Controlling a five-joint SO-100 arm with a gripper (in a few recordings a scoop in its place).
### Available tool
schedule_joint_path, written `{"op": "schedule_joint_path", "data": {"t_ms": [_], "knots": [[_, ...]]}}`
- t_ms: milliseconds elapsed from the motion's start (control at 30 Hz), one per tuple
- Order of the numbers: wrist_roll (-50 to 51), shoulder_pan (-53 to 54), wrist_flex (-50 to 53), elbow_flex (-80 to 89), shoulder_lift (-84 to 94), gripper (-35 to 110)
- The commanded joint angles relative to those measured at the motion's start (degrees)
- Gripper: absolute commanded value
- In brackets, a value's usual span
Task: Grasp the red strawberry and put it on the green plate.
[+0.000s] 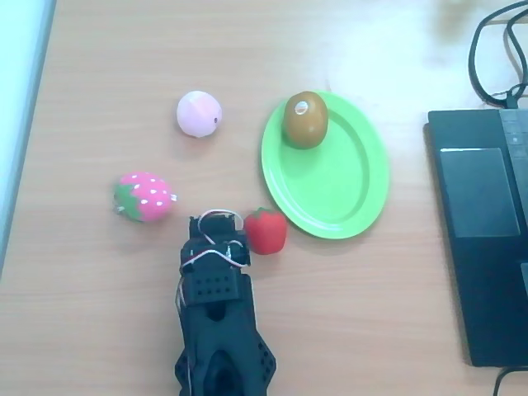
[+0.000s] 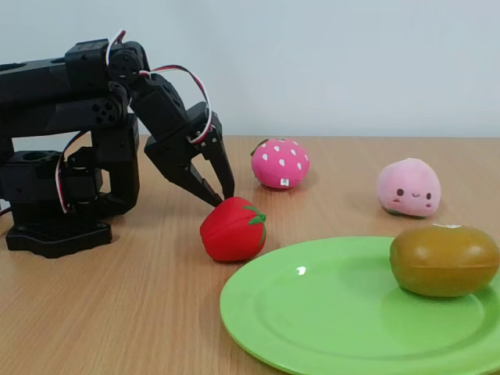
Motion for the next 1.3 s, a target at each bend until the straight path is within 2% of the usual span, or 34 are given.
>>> {"op": "schedule_joint_path", "data": {"t_ms": [0,233,633,867,1033,1267], "knots": [[-6.15,-4.75,0.09,-0.62,-0.18,-3],[-6.24,-3.43,-0.18,-9.05,-3.34,-4],[-17.84,4.04,-0.7,-15.91,-8.7,-5],[-22.68,8.79,0.35,-23.29,-13.97,2],[-25.49,11.43,3.87,-30.85,-18.46,3],[-30.41,13.97,15.82,-40.96,-25.4,5]]}}
